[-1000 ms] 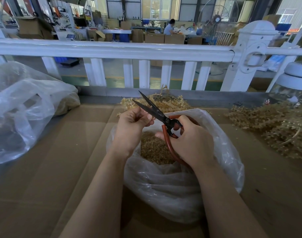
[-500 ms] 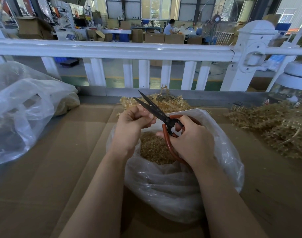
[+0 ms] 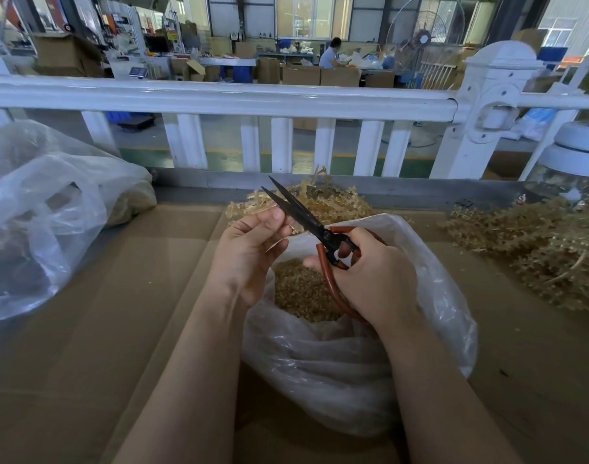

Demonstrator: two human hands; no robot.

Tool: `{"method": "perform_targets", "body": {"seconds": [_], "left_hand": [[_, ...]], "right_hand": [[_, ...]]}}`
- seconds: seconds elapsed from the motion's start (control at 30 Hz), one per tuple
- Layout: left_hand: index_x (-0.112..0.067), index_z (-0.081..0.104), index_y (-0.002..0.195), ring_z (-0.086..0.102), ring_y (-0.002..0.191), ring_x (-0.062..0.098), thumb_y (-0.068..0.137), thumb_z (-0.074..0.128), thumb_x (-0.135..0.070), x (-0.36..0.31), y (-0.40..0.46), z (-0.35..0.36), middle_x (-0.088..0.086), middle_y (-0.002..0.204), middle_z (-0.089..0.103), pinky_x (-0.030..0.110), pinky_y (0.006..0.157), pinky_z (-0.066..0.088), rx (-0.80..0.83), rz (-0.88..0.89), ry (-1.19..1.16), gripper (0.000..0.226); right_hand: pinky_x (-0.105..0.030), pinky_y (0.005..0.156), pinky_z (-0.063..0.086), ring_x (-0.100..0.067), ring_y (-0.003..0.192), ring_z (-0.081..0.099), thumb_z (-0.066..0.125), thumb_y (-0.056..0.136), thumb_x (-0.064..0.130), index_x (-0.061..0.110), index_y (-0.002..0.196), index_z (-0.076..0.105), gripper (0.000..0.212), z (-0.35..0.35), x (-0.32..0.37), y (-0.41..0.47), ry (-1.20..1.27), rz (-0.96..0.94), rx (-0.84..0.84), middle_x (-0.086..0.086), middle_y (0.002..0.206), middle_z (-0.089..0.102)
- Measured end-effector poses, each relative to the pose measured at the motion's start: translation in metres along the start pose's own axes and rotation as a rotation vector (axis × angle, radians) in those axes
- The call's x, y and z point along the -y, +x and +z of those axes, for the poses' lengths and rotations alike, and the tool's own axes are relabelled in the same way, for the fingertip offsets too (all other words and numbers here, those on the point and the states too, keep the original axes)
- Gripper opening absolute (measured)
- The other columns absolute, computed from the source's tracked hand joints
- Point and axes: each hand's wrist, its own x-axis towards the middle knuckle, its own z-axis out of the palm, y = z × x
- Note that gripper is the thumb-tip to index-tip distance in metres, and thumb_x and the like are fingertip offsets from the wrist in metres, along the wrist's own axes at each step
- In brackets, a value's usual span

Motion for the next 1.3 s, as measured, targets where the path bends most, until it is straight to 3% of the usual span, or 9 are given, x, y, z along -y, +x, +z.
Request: {"method": "perform_targets", "body": {"seconds": [0.13,0.2,0.37,0.53,0.63,0.73,0.93,1.13,1.3], "left_hand": [[-0.016,0.068,0.081,0.060,0.071,0.006,0.074,0.069,-0.022,0.0013,0.0004,0.0001,-0.005,0.074,0.069,0.020,0.072,0.049,-0.015,0.024,0.007,0.009],[-0.017,0.067,0.077,0.060,0.072,0.008,0.075,0.067,-0.020,0.0010,-0.0001,-0.0004,-0.005,0.072,0.067,0.023,0.075,0.048,-0.016,0.025,-0.006,0.004],[-0.022,0.072,0.063,0.058,0.071,0.009,0.076,0.065,-0.019,-0.0009,-0.0016,-0.0005,-0.005,0.069,0.065,0.027,0.079,0.044,-0.001,0.024,0.009,0.015],[-0.019,0.071,0.069,0.057,0.068,0.009,0.074,0.066,-0.018,0.0003,-0.0008,-0.0012,-0.003,0.067,0.063,0.026,0.075,0.045,-0.021,0.022,0.021,0.008],[-0.013,0.068,0.076,0.057,0.069,0.008,0.078,0.065,-0.016,0.0010,-0.0010,-0.0002,-0.003,0.067,0.064,0.026,0.076,0.045,-0.019,0.014,0.074,0.005],[-0.019,0.071,0.066,0.056,0.070,0.006,0.071,0.068,-0.020,0.0002,-0.0023,0.0021,-0.007,0.066,0.065,0.026,0.078,0.043,-0.004,0.021,0.085,0.006],[-0.021,0.077,0.068,0.063,0.072,0.000,0.070,0.071,-0.026,-0.0001,-0.0037,0.0037,-0.010,0.071,0.070,0.030,0.086,0.042,0.013,0.036,0.139,0.007],[-0.025,0.078,0.067,0.062,0.070,-0.003,0.071,0.070,-0.027,-0.0015,-0.0049,0.0061,-0.013,0.070,0.070,0.029,0.084,0.041,0.007,0.054,0.146,0.009],[-0.028,0.076,0.058,0.062,0.070,-0.003,0.071,0.069,-0.027,-0.0032,-0.0052,0.0078,-0.014,0.067,0.069,0.027,0.084,0.042,0.005,0.072,0.151,0.015]], "right_hand": [[-0.014,0.056,0.044,0.000,0.066,0.053,0.043,0.072,0.088,0.025,0.096,0.065,0.071,0.0000,0.0000,0.0012,0.006,0.030,0.012,0.019,0.077,0.060],[-0.009,0.059,0.039,0.000,0.069,0.054,0.039,0.069,0.091,0.025,0.099,0.065,0.077,0.0006,-0.0009,0.0013,0.014,0.033,0.045,0.018,0.081,0.063],[-0.009,0.060,0.041,0.000,0.072,0.056,0.040,0.070,0.091,0.025,0.098,0.065,0.076,0.0010,-0.0019,0.0014,0.024,0.021,0.054,0.018,0.086,0.065],[-0.014,0.058,0.044,0.001,0.068,0.054,0.041,0.069,0.091,0.024,0.093,0.064,0.075,0.0002,-0.0017,0.0018,-0.014,0.022,0.048,0.017,0.081,0.063],[-0.009,0.055,0.036,0.002,0.064,0.051,0.042,0.070,0.091,0.024,0.089,0.062,0.072,-0.0007,0.0010,0.0020,-0.027,0.016,0.043,0.017,0.076,0.061],[-0.005,0.058,0.034,0.001,0.068,0.055,0.043,0.070,0.089,0.024,0.094,0.064,0.073,0.0004,0.0025,0.0022,-0.011,0.015,0.045,0.016,0.083,0.066],[-0.015,0.059,0.046,-0.002,0.071,0.058,0.038,0.068,0.091,0.025,0.095,0.062,0.076,0.0022,-0.0005,0.0022,-0.011,0.038,0.040,0.016,0.084,0.065],[-0.013,0.056,0.042,-0.001,0.065,0.053,0.041,0.071,0.090,0.026,0.086,0.060,0.068,0.0038,-0.0019,0.0027,-0.046,0.020,-0.009,0.020,0.075,0.058],[-0.025,0.054,0.054,-0.005,0.057,0.055,0.041,0.073,0.090,0.022,0.077,0.059,0.070,0.0046,-0.0035,0.0011,-0.059,-0.017,-0.059,0.015,0.066,0.059]]}}
